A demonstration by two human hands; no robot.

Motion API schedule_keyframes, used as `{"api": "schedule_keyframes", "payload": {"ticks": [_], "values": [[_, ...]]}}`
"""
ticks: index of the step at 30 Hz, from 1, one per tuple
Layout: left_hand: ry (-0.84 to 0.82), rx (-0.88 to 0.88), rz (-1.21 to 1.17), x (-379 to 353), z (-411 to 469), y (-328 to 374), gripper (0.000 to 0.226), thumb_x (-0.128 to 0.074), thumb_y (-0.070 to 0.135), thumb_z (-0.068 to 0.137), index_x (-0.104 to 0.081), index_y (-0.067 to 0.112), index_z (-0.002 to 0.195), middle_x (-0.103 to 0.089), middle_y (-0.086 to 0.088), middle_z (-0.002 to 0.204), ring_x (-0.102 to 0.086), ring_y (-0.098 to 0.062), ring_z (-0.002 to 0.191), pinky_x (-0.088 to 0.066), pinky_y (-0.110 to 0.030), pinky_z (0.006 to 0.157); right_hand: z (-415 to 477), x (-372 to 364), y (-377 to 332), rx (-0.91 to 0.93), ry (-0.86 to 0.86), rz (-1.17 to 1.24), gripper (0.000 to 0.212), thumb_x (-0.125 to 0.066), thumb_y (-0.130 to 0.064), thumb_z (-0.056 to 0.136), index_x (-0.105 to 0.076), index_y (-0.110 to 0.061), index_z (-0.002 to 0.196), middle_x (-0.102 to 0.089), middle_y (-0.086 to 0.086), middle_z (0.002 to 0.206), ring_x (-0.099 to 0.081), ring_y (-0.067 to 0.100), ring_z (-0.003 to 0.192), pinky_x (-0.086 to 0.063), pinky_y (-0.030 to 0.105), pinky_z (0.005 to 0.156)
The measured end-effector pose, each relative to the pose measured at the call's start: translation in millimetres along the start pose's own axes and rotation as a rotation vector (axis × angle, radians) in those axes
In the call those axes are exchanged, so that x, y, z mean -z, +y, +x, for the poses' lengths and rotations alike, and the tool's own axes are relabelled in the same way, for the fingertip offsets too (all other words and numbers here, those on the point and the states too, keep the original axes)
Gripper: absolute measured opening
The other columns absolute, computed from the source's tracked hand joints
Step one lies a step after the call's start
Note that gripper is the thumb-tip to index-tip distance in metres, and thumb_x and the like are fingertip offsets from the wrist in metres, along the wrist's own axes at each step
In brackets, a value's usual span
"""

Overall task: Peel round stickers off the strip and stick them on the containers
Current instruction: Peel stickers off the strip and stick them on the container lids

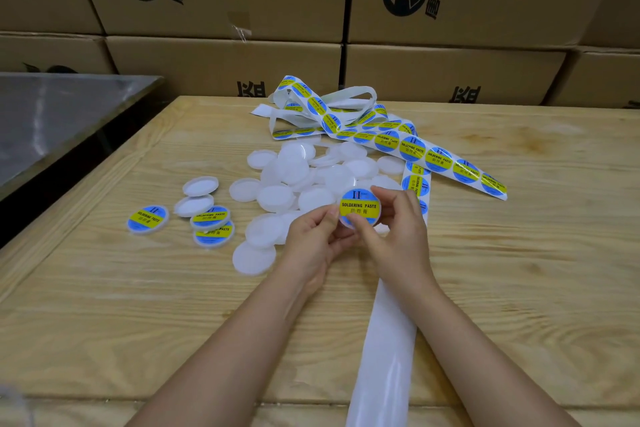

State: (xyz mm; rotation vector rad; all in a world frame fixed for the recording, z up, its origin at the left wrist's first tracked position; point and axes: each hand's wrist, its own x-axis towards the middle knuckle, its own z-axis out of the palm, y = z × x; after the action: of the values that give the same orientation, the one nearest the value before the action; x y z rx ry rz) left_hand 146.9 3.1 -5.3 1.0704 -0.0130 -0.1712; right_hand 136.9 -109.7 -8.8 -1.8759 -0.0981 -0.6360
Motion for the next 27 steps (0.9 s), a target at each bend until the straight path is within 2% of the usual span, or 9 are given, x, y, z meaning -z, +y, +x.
{"api": "schedule_keyframes", "payload": {"ticks": [3, 7, 10, 14, 17, 19, 22, 24, 27], "values": [[0.045, 0.041, -0.014, -1.8, 0.8, 2.6, 0.031, -0.041, 0.015, 0.099, -0.065, 0.003, 0.084, -0.070, -0.007, 0.072, -0.062, -0.013, 0.063, -0.055, -0.022, 0.058, 1.8, 4.9, 0.4, 0.072, 0.013, -0.003, 0.025, -0.073, -0.005, 0.078, -0.062, -0.012, 0.100, -0.056, 0.005, 0.096, -0.061, 0.006, 0.078, -0.049, 0.014, 0.072], [0.027, 0.053, 0.036, -6.1, -1.4, 2.6, 0.031, -0.040, 0.016, 0.100, -0.065, 0.005, 0.086, -0.070, -0.002, 0.068, -0.063, -0.008, 0.058, -0.050, -0.018, 0.049, 3.7, 10.0, 4.2, 0.013, 0.085, 0.038, 0.009, -0.068, -0.006, 0.083, -0.064, -0.014, 0.084, -0.064, 0.004, 0.088, -0.064, 0.016, 0.067, -0.052, 0.027, 0.066], [0.006, 0.084, 0.030, -9.2, -4.3, 0.0, 0.024, -0.044, 0.012, 0.098, -0.065, 0.004, 0.089, -0.071, -0.006, 0.077, -0.067, -0.010, 0.065, -0.052, -0.020, 0.054, 5.5, 11.9, 7.8, 0.032, 0.149, -0.011, 0.008, -0.067, -0.007, 0.084, -0.065, -0.013, 0.079, -0.062, 0.001, 0.079, -0.061, 0.010, 0.063, -0.050, 0.023, 0.062], [-0.026, 0.040, 0.113, -8.7, -6.6, -4.5, 0.009, -0.056, 0.007, 0.091, -0.063, 0.005, 0.097, -0.072, -0.005, 0.079, -0.070, -0.013, 0.071, -0.055, -0.020, 0.061, 5.4, 10.5, 11.5, 0.048, 0.188, -0.090, 0.010, -0.069, -0.008, 0.082, -0.064, -0.010, 0.074, -0.061, 0.001, 0.073, -0.059, 0.016, 0.063, -0.043, 0.012, 0.059], [-0.006, 0.005, 0.187, -6.9, -5.8, -3.7, 0.011, -0.055, 0.006, 0.092, -0.065, 0.008, 0.094, -0.073, -0.003, 0.076, -0.070, -0.013, 0.070, -0.055, -0.020, 0.059, 5.0, 9.7, 13.4, -0.034, 0.176, -0.052, 0.011, -0.069, -0.014, 0.083, -0.063, -0.009, 0.075, -0.064, 0.002, 0.073, -0.059, 0.015, 0.062, -0.047, 0.021, 0.059], [0.035, 0.022, 0.179, -5.3, -5.3, -1.1, 0.014, -0.053, 0.007, 0.093, -0.068, 0.007, 0.092, -0.071, -0.007, 0.078, -0.070, -0.015, 0.070, -0.055, -0.022, 0.058, 4.5, 9.9, 13.5, -0.056, 0.127, -0.052, 0.011, -0.070, -0.017, 0.082, -0.062, -0.012, 0.077, -0.063, 0.002, 0.069, -0.056, 0.010, 0.059, -0.045, 0.021, 0.058], [0.106, 0.034, 0.173, -1.5, -3.8, 3.2, 0.016, -0.053, 0.007, 0.093, -0.069, 0.006, 0.089, -0.070, -0.010, 0.079, -0.069, -0.016, 0.066, -0.055, -0.024, 0.055, 4.8, 10.2, 11.9, -0.057, 0.000, -0.096, 0.018, -0.074, -0.023, 0.078, -0.058, -0.021, 0.086, -0.058, -0.002, 0.065, -0.052, 0.007, 0.058, -0.042, 0.020, 0.059], [0.135, 0.006, 0.196, -0.4, -3.6, 6.7, 0.015, -0.055, 0.007, 0.091, -0.069, 0.007, 0.085, -0.069, -0.011, 0.077, -0.067, -0.016, 0.061, -0.053, -0.023, 0.050, 4.4, 11.2, 10.0, -0.065, -0.066, -0.080, 0.033, -0.077, -0.027, 0.073, -0.054, -0.029, 0.097, -0.057, -0.003, 0.069, -0.050, 0.007, 0.059, -0.042, 0.017, 0.059], [0.215, -0.174, 0.280, 0.8, -1.4, 12.0, 0.014, -0.054, 0.007, 0.092, -0.067, 0.010, 0.088, -0.066, -0.008, 0.079, -0.061, -0.011, 0.061, -0.048, -0.022, 0.047, 6.8, 17.1, 11.6, -0.093, -0.127, -0.071, 0.054, -0.080, -0.036, 0.065, -0.052, -0.032, 0.111, -0.058, -0.004, 0.077, -0.052, 0.008, 0.065, -0.042, 0.014, 0.062]]}}
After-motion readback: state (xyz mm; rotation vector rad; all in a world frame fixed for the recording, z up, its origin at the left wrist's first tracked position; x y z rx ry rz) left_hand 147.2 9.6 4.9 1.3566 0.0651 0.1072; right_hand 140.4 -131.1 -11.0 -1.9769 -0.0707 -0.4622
